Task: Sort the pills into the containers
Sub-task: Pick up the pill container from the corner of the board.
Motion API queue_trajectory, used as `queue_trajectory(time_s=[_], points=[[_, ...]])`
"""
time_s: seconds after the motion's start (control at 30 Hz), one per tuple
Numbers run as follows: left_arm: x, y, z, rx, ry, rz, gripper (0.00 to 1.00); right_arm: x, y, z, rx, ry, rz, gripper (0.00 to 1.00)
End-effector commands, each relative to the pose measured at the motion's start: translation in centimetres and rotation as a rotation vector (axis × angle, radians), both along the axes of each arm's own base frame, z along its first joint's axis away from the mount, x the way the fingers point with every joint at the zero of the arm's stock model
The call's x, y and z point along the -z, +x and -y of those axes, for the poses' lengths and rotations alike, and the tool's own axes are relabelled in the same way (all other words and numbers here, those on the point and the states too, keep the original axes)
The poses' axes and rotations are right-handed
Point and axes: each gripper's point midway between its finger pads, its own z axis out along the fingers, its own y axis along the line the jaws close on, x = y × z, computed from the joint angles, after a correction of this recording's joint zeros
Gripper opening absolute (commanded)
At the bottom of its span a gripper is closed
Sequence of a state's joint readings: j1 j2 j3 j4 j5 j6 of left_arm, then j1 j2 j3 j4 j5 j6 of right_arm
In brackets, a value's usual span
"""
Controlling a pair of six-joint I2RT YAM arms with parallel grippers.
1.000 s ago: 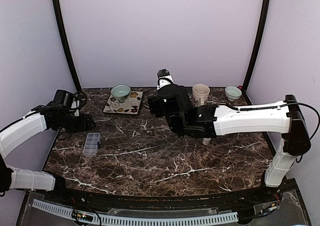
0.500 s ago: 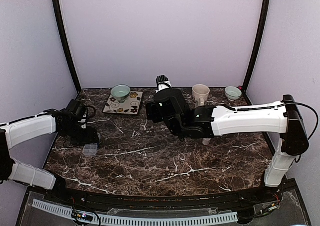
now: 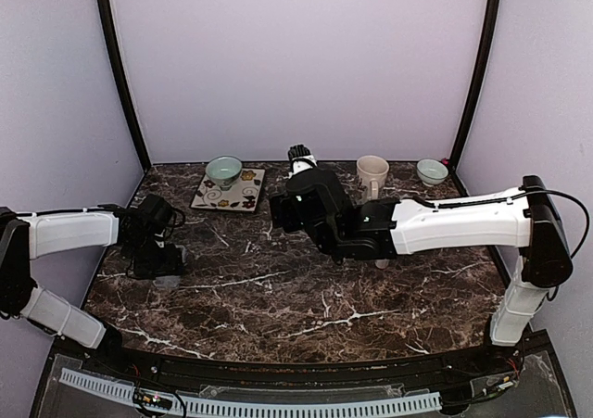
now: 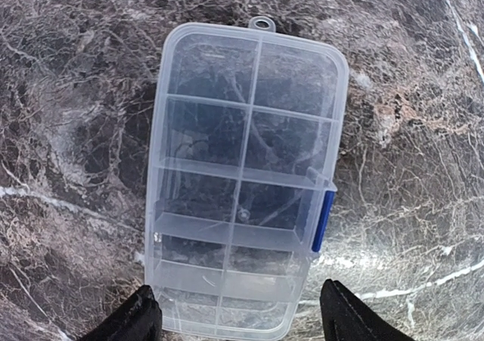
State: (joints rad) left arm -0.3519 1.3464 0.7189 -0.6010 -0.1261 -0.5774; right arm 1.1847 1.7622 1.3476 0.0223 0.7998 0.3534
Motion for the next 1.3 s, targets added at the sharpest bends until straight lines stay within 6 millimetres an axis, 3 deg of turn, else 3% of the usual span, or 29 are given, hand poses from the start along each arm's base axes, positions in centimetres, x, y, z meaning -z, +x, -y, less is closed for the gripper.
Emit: queue_trajectory(time_s=[0.0, 0.3, 1.27], points=[[1.0, -1.3, -0.9, -0.027, 0.046, -0.047, 0.75, -1.5, -0.2, -0.1, -0.02, 0.06, 0.014, 0.86], [1.0, -0.9, -1.3, -0.04, 0.065, -0.025, 0.75, -1.0, -0.1, -0.5, -0.029, 0.052, 0.002, 0.87], [5.0, -2.5, -0.6, -0.054, 0.034, -0.093, 0.75, 0.2, 0.3, -0.8, -0.031, 0.048, -0.034, 0.87]])
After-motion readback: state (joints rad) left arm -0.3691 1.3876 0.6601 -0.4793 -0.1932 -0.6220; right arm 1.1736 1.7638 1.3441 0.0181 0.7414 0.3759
